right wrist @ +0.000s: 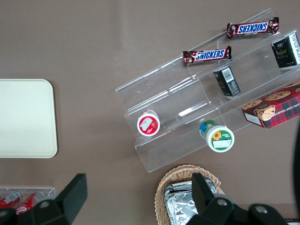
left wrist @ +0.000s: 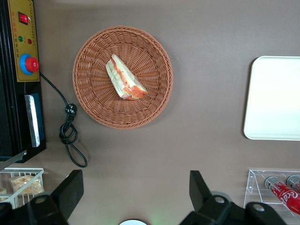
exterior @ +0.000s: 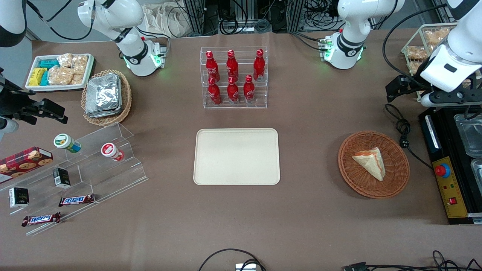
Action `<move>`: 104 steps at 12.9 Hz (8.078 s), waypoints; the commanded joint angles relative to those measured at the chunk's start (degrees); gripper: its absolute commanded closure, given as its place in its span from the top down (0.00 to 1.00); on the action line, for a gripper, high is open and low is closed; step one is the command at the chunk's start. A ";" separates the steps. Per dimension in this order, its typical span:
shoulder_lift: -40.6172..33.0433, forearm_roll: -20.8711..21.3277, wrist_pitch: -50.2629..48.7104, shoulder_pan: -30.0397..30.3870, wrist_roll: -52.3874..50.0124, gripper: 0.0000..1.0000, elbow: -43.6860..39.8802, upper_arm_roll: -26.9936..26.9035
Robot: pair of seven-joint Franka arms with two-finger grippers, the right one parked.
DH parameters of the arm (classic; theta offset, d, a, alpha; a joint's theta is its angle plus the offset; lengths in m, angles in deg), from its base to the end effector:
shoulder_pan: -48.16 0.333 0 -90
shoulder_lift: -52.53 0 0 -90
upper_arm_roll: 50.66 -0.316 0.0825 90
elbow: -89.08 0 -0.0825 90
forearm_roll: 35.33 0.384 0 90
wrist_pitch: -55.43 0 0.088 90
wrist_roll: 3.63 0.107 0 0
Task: Place sandwich from basket to tray
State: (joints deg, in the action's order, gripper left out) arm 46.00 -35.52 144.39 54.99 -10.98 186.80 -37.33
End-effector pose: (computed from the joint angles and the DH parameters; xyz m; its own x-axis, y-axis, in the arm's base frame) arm 0.5122 -0.0655 0.6188 0.9991 0.0174 -0.0387 0.0163 -0.9995 -0.0281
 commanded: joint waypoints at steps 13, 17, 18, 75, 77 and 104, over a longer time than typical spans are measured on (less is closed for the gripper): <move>0.63 2.74 1.48 0.30 -0.57 1.00 1.85 0.64; 7.21 2.65 5.16 -0.05 -6.59 1.00 1.24 -2.16; 9.58 2.83 6.56 -0.49 -12.81 1.00 1.15 -2.69; 34.97 12.55 22.28 -21.40 -30.86 0.00 -7.20 12.86; 40.25 18.27 25.28 -23.33 -36.75 0.00 -7.55 12.77; 21.49 1.80 27.09 -14.57 -15.04 1.00 -2.54 1.20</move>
State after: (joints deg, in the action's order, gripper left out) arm 73.74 -28.74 175.42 38.69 -33.45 181.05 -32.10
